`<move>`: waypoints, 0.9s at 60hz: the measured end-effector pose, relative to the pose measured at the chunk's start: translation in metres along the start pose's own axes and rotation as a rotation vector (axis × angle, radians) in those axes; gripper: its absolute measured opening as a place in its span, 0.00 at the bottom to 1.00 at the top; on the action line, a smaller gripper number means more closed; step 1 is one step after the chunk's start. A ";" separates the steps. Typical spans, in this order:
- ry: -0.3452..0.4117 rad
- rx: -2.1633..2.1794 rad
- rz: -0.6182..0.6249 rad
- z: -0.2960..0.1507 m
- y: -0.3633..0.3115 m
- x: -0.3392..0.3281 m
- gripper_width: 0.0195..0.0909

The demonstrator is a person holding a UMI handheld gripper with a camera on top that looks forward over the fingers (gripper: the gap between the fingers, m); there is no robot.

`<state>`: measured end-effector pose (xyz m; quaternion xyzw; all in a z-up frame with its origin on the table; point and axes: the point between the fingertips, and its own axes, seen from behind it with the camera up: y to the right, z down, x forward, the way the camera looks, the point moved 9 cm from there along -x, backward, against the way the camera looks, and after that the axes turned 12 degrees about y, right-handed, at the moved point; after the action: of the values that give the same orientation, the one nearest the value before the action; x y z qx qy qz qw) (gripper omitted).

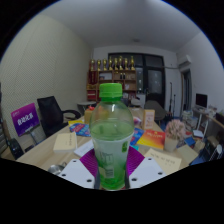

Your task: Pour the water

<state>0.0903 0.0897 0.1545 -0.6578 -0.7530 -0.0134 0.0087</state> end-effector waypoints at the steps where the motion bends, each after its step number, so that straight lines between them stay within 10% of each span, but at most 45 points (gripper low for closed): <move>1: -0.004 0.006 0.006 0.004 0.003 0.002 0.20; 12: -0.049 0.014 0.030 0.078 0.012 -0.010 0.27; 30: 0.025 0.026 -0.018 0.067 0.013 -0.001 0.28; 45: -0.183 0.024 -0.072 0.068 0.012 -0.041 0.92; 54: -0.244 0.063 -0.120 0.034 0.013 -0.128 0.91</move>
<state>0.1202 -0.0343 0.1170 -0.6078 -0.7864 0.0901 -0.0631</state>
